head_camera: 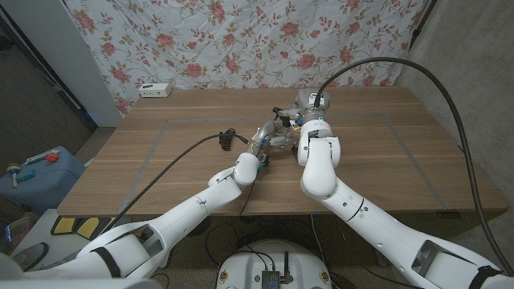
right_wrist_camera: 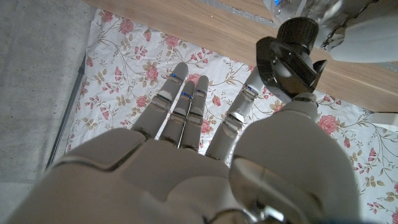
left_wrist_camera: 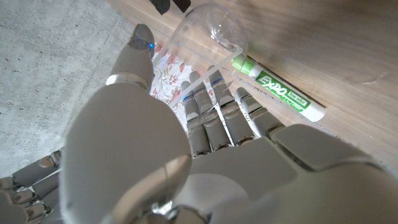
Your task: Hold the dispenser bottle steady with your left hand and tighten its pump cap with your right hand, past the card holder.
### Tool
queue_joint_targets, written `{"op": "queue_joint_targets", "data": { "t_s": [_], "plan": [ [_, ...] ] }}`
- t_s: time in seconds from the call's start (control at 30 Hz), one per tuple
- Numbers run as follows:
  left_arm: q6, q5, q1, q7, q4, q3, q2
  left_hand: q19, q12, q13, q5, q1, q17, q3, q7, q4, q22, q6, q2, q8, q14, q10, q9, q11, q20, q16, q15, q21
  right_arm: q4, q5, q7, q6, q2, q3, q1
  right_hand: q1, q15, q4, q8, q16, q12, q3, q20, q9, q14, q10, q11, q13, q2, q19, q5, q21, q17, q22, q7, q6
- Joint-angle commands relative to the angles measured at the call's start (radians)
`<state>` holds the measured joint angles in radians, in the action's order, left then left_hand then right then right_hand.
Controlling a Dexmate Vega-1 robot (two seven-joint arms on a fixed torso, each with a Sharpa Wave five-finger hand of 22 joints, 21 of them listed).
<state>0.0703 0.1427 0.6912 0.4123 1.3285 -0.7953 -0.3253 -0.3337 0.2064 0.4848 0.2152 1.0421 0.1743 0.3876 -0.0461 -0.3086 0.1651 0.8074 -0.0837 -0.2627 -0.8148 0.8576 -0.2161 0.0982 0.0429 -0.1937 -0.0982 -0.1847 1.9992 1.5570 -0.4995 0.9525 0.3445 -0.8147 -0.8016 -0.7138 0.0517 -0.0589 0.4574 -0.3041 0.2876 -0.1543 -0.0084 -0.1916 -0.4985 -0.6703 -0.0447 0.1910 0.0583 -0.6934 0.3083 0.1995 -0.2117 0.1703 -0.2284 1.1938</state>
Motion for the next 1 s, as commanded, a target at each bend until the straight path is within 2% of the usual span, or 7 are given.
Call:
{"op": "queue_joint_targets", "data": {
  "t_s": [0.03, 0.17, 0.27, 0.3, 0.43, 0.9, 1.0],
  "plan": [
    [-0.009, 0.005, 0.011, 0.01, 0.017, 0.001, 0.001, 0.004, 0.008, 0.004, -0.001, -0.19, 0.005, 0.165, -0.004, 0.157, 0.004, 0.149, 0.214, -0.005, 0.003, 0.004, -0.002, -0.002, 0.026, 0.002, -0.038, -0.004, 0.005, 0.029, 0.034, -0.071, -0.033, 0.05, -0.048, 0.005, 0.011, 0.0, 0.11, 0.005, -0.016, -0.012, 0.002, -0.028, 0.0, 0.012, -0.003, 0.0, -0.008, -0.005, -0.001, -0.002, -0.007, 0.002, 0.204, 0.233],
    [-0.011, 0.006, 0.015, 0.014, 0.022, 0.001, 0.001, 0.005, 0.007, 0.003, -0.001, -0.185, 0.007, 0.166, 0.001, 0.153, 0.004, 0.153, 0.215, -0.007, 0.007, 0.004, -0.003, -0.004, 0.027, 0.001, -0.037, -0.004, 0.017, 0.022, 0.033, -0.089, -0.033, 0.06, -0.055, 0.03, 0.008, -0.01, 0.091, 0.013, -0.028, -0.026, 0.008, -0.011, 0.011, 0.02, -0.004, 0.001, -0.014, 0.001, -0.007, -0.005, -0.011, 0.002, 0.199, 0.185],
    [-0.014, 0.008, 0.019, 0.017, 0.028, 0.001, -0.001, 0.005, 0.007, 0.003, -0.001, -0.186, 0.007, 0.165, -0.001, 0.153, 0.004, 0.154, 0.215, -0.007, 0.005, 0.004, -0.003, -0.003, 0.027, 0.0, -0.036, -0.004, 0.021, 0.027, 0.026, -0.097, -0.035, 0.064, -0.057, 0.037, -0.002, -0.013, 0.054, 0.02, -0.043, -0.031, 0.014, -0.001, 0.021, 0.035, -0.012, 0.002, -0.015, 0.013, -0.01, -0.008, -0.014, 0.002, 0.193, 0.117],
    [-0.015, 0.008, 0.021, 0.018, 0.03, 0.002, -0.001, 0.005, 0.007, 0.003, -0.001, -0.186, 0.007, 0.165, -0.002, 0.153, 0.004, 0.155, 0.215, -0.008, 0.006, 0.004, -0.003, -0.003, 0.027, 0.0, -0.036, -0.004, 0.023, 0.024, 0.028, -0.099, -0.037, 0.067, -0.059, 0.04, -0.007, -0.013, 0.047, 0.023, -0.048, -0.033, 0.016, 0.001, 0.025, 0.043, 0.0, 0.002, -0.016, 0.017, -0.01, -0.009, -0.014, 0.002, 0.192, 0.11],
    [-0.02, 0.01, 0.027, 0.021, 0.041, 0.004, -0.007, 0.004, 0.008, 0.003, -0.001, -0.185, 0.006, 0.166, 0.0, 0.152, 0.004, 0.156, 0.214, -0.008, 0.004, 0.006, -0.003, -0.001, 0.028, 0.0, -0.037, -0.004, 0.035, 0.012, 0.025, -0.112, -0.036, 0.078, -0.063, 0.056, -0.013, -0.02, 0.015, 0.03, -0.057, -0.042, 0.019, 0.005, 0.035, 0.052, -0.016, 0.003, -0.018, 0.024, -0.012, -0.01, -0.016, 0.002, 0.19, 0.056],
    [-0.019, 0.006, 0.04, 0.023, 0.055, 0.013, -0.019, 0.004, 0.007, 0.001, -0.002, -0.184, 0.006, 0.166, 0.001, 0.15, 0.004, 0.158, 0.213, -0.008, 0.004, 0.008, -0.003, -0.001, 0.028, -0.001, -0.038, -0.004, 0.09, -0.05, -0.005, -0.148, -0.012, 0.113, -0.071, 0.095, -0.044, -0.038, -0.113, 0.057, -0.083, -0.07, 0.051, 0.001, 0.067, 0.094, -0.029, 0.007, -0.022, 0.073, -0.007, -0.015, -0.02, 0.002, 0.169, -0.177],
    [-0.025, 0.006, 0.043, 0.027, 0.059, 0.016, -0.019, 0.004, 0.008, 0.001, -0.002, -0.179, 0.006, 0.166, 0.004, 0.146, 0.004, 0.16, 0.211, -0.009, 0.005, 0.009, -0.003, 0.0, 0.03, -0.001, -0.038, -0.005, 0.103, -0.063, -0.008, -0.154, -0.002, 0.12, -0.073, 0.103, -0.052, -0.042, -0.13, 0.062, -0.089, -0.076, 0.053, 0.0, 0.076, 0.11, -0.034, 0.008, -0.023, 0.082, -0.006, -0.015, -0.021, 0.002, 0.165, -0.209]
  ]
}}
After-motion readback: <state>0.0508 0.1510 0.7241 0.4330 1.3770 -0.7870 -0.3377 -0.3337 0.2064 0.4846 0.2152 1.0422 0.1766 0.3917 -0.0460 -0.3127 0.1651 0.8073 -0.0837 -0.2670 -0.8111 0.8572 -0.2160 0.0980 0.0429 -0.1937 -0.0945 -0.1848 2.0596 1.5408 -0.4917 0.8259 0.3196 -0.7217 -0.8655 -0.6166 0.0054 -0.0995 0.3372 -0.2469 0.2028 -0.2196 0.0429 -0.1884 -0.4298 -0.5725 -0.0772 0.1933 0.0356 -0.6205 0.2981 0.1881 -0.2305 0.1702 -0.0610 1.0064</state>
